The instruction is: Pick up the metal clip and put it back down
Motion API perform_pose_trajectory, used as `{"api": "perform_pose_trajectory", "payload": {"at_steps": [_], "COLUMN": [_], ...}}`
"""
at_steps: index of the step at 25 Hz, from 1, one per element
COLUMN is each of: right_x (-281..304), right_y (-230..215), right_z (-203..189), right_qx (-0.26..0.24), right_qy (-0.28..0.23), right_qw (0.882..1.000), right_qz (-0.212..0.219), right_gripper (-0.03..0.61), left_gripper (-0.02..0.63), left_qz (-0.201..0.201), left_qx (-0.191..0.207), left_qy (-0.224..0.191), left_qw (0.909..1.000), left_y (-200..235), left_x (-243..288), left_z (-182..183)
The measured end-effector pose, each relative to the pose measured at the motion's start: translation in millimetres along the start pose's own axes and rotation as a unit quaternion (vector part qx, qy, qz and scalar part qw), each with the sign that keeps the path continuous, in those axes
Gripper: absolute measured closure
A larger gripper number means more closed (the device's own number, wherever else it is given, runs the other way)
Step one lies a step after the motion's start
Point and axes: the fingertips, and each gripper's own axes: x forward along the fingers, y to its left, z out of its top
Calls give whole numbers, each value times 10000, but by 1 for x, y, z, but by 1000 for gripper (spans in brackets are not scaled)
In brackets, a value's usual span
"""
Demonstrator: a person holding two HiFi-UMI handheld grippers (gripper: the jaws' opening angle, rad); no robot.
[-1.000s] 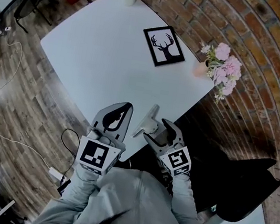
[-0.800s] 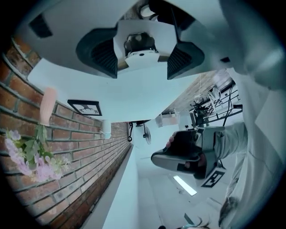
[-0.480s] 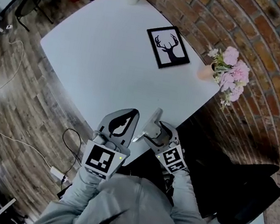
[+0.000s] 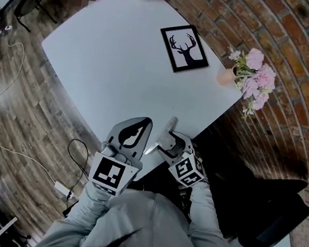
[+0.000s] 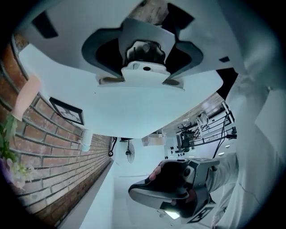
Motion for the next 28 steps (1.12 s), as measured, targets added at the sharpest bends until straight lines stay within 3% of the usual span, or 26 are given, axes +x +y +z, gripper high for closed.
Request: {"api": "perform_pose_trajectory", "payload": {"at_steps": [17, 28], "right_x": [-1, -27], "right_y": [2, -18], "right_z": [2, 29], "right_qx": [76, 518], "right_qy": [94, -542], "right_qw": [9999, 9968], "right_qz": [106, -258], "right_gripper": [279, 279], "left_gripper": [586, 586], "left_qz": [271, 431], "left_qx": [-4, 46], "left_qy": [-51, -196], "left_qw": [9996, 9989], "left_y": [12, 21], "left_x": [-12, -25], "left_z": [3, 16]}}
